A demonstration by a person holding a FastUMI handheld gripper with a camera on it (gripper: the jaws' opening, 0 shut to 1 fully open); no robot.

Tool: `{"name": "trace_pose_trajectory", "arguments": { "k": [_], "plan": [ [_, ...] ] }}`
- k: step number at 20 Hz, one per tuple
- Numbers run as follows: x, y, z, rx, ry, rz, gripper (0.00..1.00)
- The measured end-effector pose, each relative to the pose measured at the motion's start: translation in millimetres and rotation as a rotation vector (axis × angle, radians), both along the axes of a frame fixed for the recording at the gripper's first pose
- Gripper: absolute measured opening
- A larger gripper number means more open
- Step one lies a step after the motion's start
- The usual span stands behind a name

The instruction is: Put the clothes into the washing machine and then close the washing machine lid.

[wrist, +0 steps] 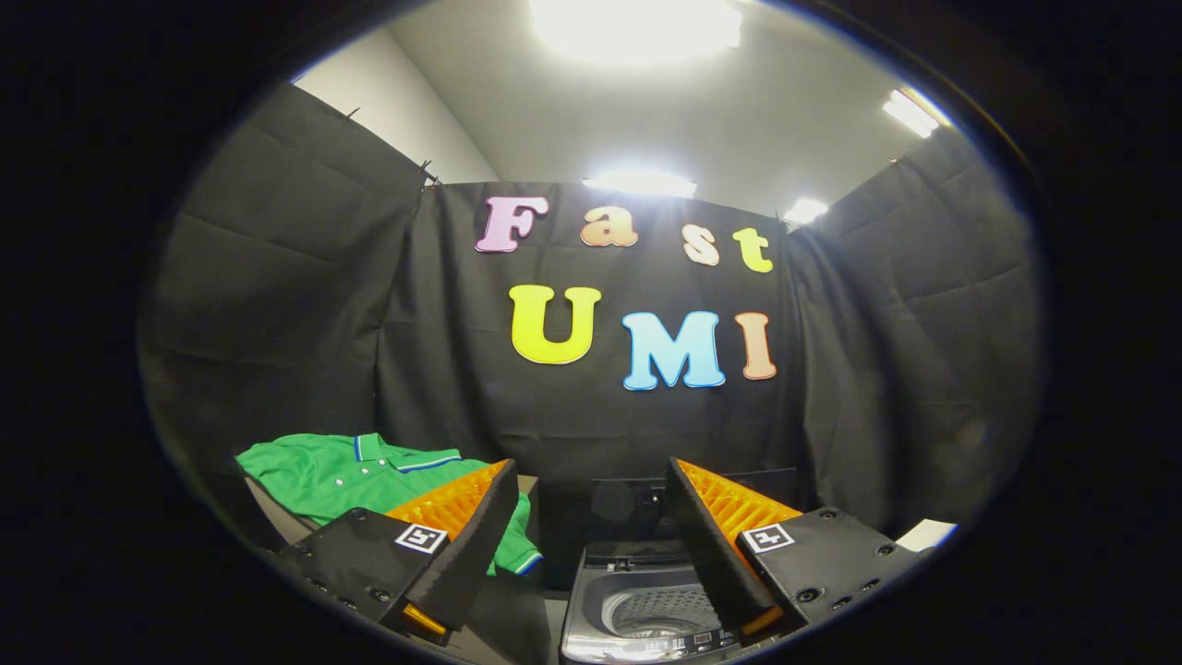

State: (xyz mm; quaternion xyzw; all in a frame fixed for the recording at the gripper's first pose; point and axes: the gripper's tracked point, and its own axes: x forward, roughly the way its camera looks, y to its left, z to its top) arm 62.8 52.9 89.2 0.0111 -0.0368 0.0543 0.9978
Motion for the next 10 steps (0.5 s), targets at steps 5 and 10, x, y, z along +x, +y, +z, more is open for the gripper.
{"name": "trace_pose_trajectory", "arguments": {
  "k": [5, 10],
  "plan": [
    [14.9, 27.2, 7.1, 0.007, 0.022, 0.055, 1.0],
    [27.4, 63.0, 3.2, 0.006, 0.061, 0.12, 1.0]
  ]
}}
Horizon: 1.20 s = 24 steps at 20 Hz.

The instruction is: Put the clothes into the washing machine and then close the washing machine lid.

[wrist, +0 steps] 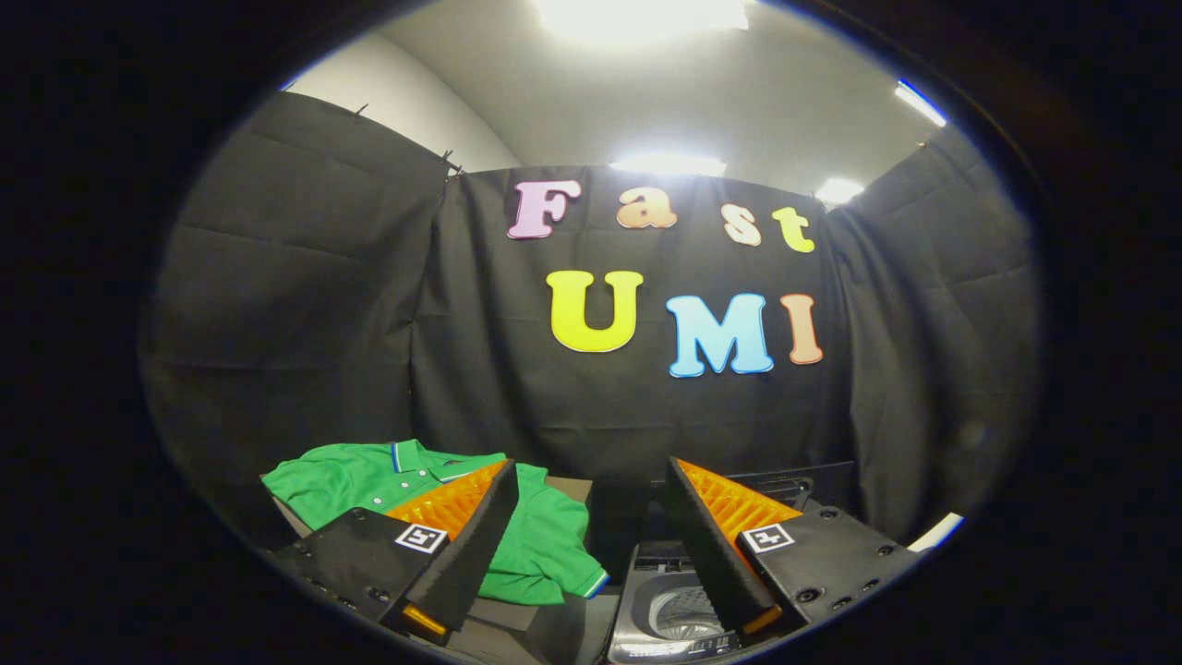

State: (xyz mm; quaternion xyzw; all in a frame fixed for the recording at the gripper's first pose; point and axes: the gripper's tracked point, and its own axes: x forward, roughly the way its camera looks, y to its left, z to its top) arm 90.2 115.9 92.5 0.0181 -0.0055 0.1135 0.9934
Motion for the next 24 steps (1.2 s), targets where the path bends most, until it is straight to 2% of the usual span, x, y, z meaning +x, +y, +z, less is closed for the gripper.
{"name": "trace_pose_trajectory", "arguments": {
  "k": [11, 24],
  "plan": [
    [18.9, 87.5, -1.3, 0.005, 0.065, 0.153, 1.0],
    [42.8, 177.9, -27.6, -0.057, 0.192, 0.235, 1.0]
  ]
}}
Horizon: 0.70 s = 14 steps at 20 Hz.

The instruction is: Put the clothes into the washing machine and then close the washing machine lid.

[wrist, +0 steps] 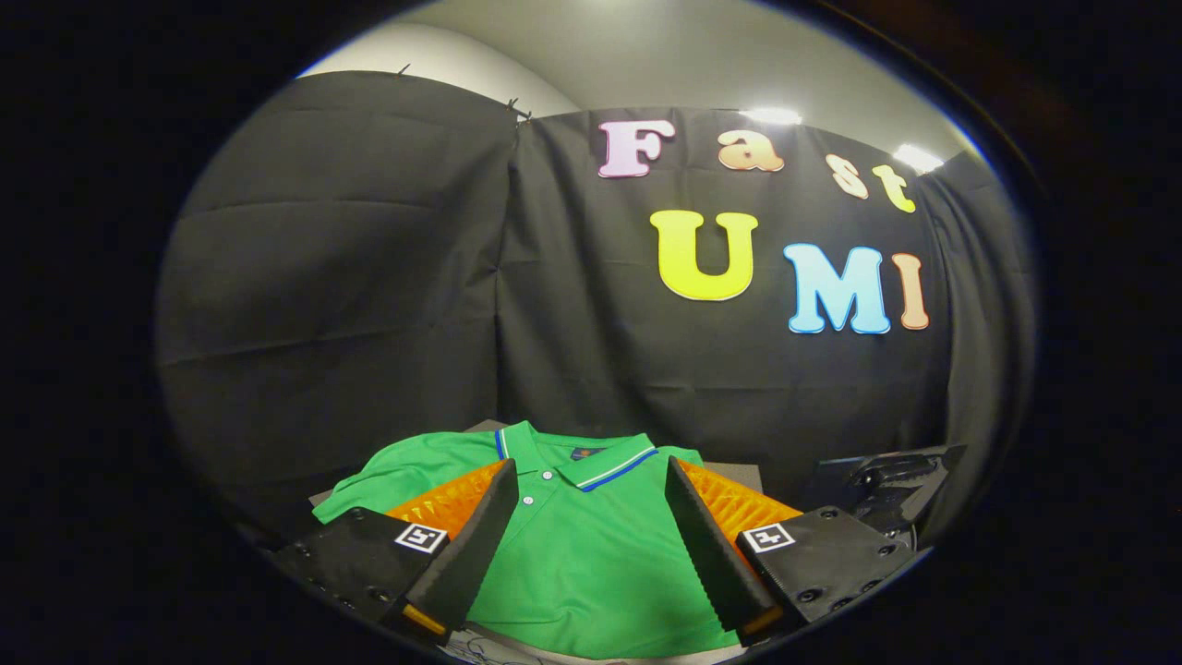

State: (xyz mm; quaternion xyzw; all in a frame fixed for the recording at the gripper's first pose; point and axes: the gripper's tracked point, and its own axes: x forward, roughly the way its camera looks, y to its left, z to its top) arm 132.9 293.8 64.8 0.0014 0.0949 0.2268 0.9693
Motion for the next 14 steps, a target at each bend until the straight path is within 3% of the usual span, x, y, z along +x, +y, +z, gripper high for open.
{"name": "trace_pose_trajectory", "arguments": {
  "k": [14],
  "plan": [
    [13.9, 53.4, -48.9, -0.079, 0.237, 0.06, 1.0]
  ]
}}
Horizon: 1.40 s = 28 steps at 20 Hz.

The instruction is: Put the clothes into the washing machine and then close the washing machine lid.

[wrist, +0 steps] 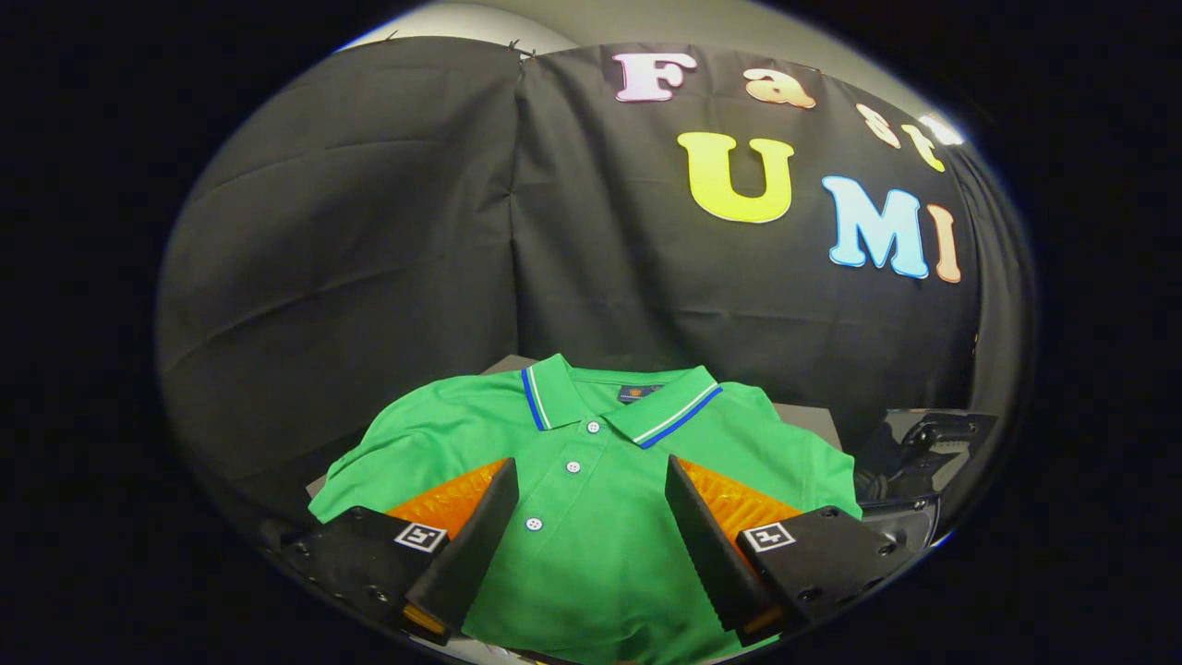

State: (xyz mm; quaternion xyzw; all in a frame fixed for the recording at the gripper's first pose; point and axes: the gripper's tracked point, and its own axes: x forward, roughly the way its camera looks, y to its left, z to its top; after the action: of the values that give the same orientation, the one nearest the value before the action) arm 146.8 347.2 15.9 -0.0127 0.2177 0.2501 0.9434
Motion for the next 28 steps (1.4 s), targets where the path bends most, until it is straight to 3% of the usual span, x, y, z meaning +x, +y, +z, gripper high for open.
{"name": "trace_pose_trajectory", "arguments": {
  "k": [7, 13, 15, 16, 19, 21, 24, 25, 28],
  "plan": [
    [-5.1, 10.2, -30.8, -0.06, 0.11, 0.036, 1.0],
    [-6.3, 11.1, -31.1, -0.057, 0.126, 0.038, 0.99],
    [-3.4, 13.4, -31.0, -0.055, 0.127, 0.036, 0.97],
    [-3.4, 14.4, -29.5, -0.052, 0.123, 0.03, 0.85],
    [-0.3, 15.4, -29.4, -0.05, 0.126, 0.024, 0.85],
    [2.3, 18.0, -27.9, -0.023, 0.115, 0.013, 0.28],
    [0.2, 21.5, -27.5, -0.036, 0.12, 0.02, 0.29],
    [1.2, 21.5, -25.5, -0.037, 0.115, 0.04, 0.04],
    [4.5, 21.6, -17.3, 0.023, 0.109, 0.055, 0.03]
  ]
}}
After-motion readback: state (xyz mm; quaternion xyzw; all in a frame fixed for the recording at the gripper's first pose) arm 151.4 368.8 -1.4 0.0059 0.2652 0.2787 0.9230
